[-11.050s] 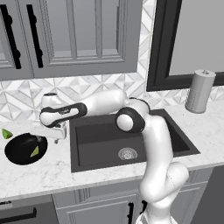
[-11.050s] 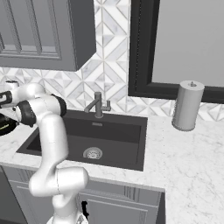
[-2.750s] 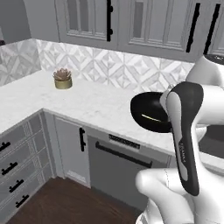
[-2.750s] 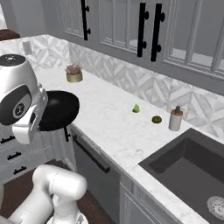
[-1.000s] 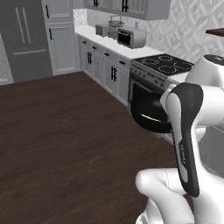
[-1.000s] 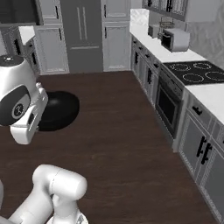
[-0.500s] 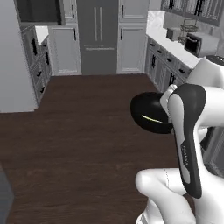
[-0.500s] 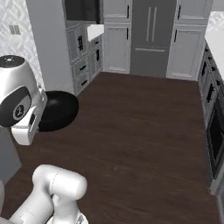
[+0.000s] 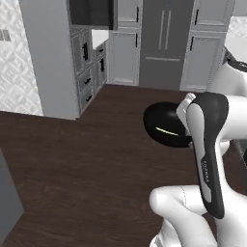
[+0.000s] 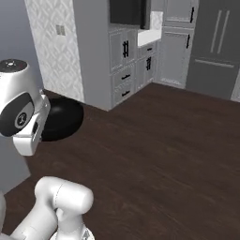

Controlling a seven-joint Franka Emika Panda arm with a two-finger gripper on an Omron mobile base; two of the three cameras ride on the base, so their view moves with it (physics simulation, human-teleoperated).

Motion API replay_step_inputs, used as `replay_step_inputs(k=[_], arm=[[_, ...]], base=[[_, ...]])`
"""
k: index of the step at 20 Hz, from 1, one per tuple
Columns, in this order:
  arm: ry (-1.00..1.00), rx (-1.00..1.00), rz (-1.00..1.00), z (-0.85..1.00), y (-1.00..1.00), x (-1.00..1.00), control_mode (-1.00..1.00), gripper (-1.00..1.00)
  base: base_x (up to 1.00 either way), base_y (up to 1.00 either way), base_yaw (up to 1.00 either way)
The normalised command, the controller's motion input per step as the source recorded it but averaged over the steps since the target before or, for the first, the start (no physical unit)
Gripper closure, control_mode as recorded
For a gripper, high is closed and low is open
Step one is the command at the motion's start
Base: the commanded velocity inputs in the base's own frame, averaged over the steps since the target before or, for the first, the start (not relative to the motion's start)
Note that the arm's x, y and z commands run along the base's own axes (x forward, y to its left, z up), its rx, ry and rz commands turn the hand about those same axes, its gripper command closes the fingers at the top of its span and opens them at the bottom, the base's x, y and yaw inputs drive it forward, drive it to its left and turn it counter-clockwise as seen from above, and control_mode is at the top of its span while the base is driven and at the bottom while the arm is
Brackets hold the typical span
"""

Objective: Pick the lemon wedge from the sink and place it in the bowl. Then pick the bowl and place it in the microwave. Then close the microwave door and press the start button.

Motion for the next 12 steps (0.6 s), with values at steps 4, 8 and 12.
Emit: replay_step_inputs(k=[4,8,12], arm=[[0.0,0.0,0.0,0.0,0.0,0.0,1.0,1.0],[0.0,0.0,0.0,0.0,0.0,0.0,1.0,1.0],[0.0,0.0,0.0,0.0,0.0,0.0,1.0,1.0]], base=[[0.92,-1.0,0.39],[0.9,-1.0,0.39],[0.83,-1.0,0.41]])
